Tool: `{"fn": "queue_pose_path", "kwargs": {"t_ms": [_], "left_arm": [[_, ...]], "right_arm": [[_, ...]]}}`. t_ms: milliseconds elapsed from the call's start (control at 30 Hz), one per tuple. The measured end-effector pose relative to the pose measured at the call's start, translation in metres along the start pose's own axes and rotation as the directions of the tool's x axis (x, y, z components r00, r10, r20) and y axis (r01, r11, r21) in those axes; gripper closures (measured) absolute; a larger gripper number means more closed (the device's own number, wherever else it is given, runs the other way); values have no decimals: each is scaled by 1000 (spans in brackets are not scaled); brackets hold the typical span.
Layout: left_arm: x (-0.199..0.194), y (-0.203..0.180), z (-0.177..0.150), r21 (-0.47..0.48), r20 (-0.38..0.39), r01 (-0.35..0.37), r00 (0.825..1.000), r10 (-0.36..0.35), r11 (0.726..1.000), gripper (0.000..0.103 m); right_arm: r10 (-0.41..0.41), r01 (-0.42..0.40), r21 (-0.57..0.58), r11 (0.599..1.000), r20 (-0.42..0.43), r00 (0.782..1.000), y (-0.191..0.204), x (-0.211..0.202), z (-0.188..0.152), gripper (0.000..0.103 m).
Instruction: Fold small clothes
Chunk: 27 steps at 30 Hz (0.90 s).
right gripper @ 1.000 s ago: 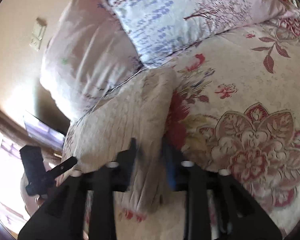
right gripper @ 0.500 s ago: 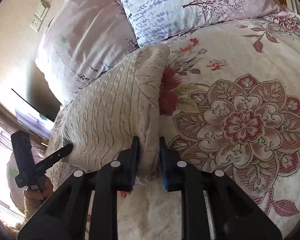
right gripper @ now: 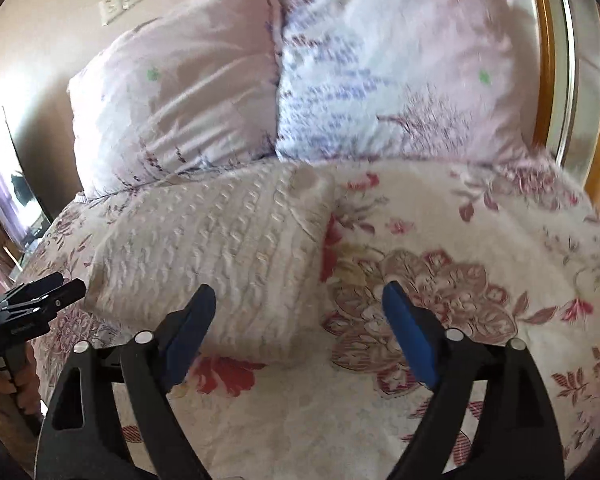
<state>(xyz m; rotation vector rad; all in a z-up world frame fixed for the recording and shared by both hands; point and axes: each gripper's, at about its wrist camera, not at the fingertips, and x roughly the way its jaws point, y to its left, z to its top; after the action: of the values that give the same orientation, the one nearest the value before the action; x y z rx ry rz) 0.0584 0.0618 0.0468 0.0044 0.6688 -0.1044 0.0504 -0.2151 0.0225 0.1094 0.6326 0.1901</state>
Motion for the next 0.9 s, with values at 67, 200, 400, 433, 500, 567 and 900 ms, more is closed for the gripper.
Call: {"fn": "queue_pose_path", "kwargs": {"t_ms": [67,200,400,433,500,567,900], "left_arm": [[-1,-2,0,-10,4,2,1000,-2,1000,10],[-8,-18,5,25,66,34,997,-35,999,10],[10,-52,16,101,14,146,989,-148,984,11],[16,-55,15,105,-14,162,987,-162,981,12],[32,-61,11,118,-77,147,987,-139,982,13],[43,-63,6,131,-117,113,988,-98,985,13],[15,-41,-5,57,-40,25,999,-23,998,8]], "right_arm": [[6,-5,-27,1000,8,1000,7,2,-1,17],[52,-54,-79,995,-18,998,24,14,-1,40],[64,-70,-37,997,-139,988,22,42,-3,50],[48,-56,-51,997,-147,988,23,43,-3,50],[9,-24,-92,996,-161,987,27,46,-5,50],[-17,-1,-112,994,-162,987,28,49,-9,50],[-38,32,-86,996,-73,997,27,21,-4,8]]}}
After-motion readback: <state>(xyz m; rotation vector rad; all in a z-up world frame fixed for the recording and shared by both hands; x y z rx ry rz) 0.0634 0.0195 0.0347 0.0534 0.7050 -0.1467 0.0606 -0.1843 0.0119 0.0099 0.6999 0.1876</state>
